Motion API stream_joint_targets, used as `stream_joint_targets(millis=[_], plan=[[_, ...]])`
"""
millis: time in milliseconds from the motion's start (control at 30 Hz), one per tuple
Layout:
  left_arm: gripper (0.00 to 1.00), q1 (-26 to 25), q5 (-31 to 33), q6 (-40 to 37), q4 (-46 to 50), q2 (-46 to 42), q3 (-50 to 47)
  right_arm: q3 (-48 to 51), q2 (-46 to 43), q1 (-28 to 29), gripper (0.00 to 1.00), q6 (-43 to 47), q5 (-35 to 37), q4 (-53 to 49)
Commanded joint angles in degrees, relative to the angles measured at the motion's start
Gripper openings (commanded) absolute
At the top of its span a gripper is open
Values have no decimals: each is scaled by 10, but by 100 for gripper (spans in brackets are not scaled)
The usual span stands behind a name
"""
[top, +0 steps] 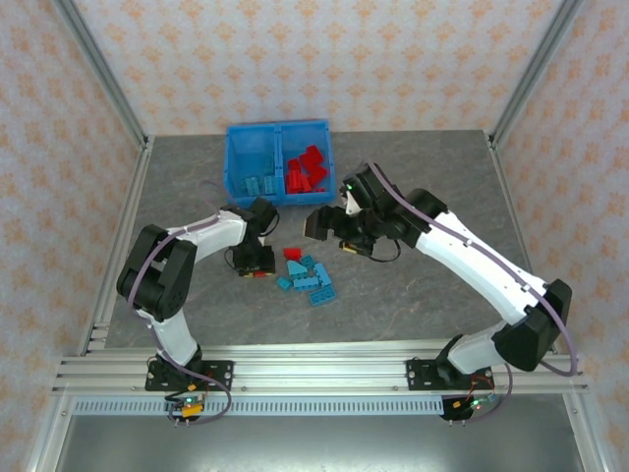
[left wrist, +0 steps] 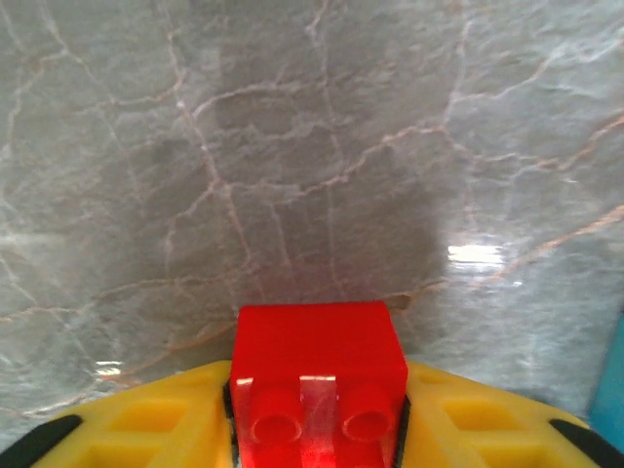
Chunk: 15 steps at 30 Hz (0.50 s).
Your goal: Sort the legos into containers by color
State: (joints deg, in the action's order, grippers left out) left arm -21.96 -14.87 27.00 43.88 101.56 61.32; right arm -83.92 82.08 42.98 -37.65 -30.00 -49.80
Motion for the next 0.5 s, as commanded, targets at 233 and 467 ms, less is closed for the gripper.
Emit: stream_joint_targets(millis=[233, 467], plan=[[31, 7, -12, 6, 48, -35, 71, -73, 50, 1, 89, 27, -22, -22], [31, 2, -31, 61, 82, -39, 295, -104, 66, -1, 89, 38, 54, -7]])
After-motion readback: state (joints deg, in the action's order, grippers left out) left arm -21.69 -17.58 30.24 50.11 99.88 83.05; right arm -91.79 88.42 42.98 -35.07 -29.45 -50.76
